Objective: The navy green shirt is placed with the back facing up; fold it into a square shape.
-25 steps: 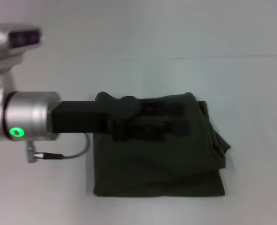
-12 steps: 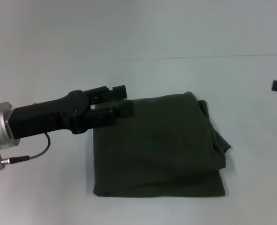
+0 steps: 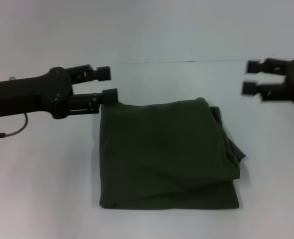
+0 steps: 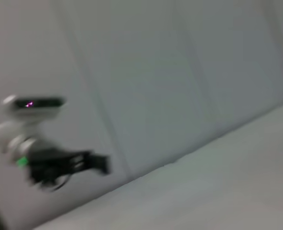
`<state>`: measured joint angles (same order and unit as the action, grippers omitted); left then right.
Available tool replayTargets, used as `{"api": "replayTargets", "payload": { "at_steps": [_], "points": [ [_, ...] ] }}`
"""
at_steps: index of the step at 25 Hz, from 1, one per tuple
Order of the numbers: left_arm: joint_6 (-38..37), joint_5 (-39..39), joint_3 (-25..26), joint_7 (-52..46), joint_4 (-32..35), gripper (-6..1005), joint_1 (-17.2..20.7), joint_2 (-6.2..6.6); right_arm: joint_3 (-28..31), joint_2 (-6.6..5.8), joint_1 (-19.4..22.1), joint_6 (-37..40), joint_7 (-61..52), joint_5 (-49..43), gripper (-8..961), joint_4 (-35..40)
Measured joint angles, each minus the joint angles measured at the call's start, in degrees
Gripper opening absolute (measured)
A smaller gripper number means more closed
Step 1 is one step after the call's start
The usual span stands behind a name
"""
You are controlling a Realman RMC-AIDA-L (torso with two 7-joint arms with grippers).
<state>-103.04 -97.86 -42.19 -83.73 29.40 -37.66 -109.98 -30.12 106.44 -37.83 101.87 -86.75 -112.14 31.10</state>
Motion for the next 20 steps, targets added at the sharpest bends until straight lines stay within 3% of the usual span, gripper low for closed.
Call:
{"api": "replayTargets", "payload": {
  "at_steps": [5, 10, 20],
  "points": [
    [2.98, -2.52, -0.06, 8.65, -2.56, 811, 0.49, 0.87, -4.62, 3.01, -0.44, -1.09, 7.49, -0.07, 919, -0.10],
    [4.45, -5.88, -0.31, 13.83, -2.89, 863, 0.81, -0.34, -6.60, 5.24, 0.53, -2.73, 13.12, -0.15, 919, -0.60],
    [4.63, -6.57, -1.41, 15.44, -2.95, 863, 0.66, -1.41, -8.82, 5.29, 1.05, -2.86, 14.76, -0.20, 919, -0.75]
  ]
}}
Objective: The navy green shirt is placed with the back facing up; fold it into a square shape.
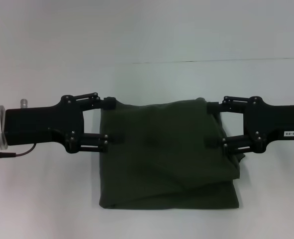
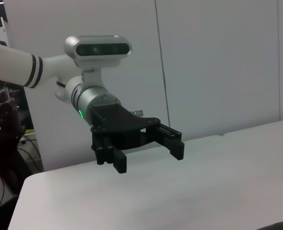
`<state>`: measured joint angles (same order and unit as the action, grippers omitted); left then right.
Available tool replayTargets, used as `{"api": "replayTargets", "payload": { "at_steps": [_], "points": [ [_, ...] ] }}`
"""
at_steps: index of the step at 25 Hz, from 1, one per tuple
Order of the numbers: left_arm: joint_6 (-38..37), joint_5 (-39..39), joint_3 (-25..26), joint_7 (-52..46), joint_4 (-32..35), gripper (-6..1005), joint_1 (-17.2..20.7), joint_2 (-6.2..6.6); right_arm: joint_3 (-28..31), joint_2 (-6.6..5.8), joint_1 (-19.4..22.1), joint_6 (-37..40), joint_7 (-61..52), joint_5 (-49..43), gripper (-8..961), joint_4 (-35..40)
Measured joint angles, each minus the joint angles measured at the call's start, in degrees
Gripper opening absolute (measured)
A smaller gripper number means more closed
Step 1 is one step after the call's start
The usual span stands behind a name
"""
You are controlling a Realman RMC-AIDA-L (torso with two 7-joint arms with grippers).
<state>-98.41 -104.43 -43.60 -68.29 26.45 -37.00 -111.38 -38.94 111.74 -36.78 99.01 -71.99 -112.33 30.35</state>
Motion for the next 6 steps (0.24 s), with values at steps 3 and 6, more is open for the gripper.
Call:
{"api": "replayTargets", "payload": {
  "at_steps": [3, 6],
  "points": [
    [0.06, -0.11, 0.00, 0.03, 0.00, 863, -0.02, -0.30, -0.24, -0.18, -0.01, 0.28, 0.02, 0.00, 919, 0.02],
    [0.16, -0.35, 0.00, 0.10, 0.00, 863, -0.08, -0.46, -0.42, -0.31, -0.03, 0.37, 0.11, 0.00, 919, 0.04]
  ]
}}
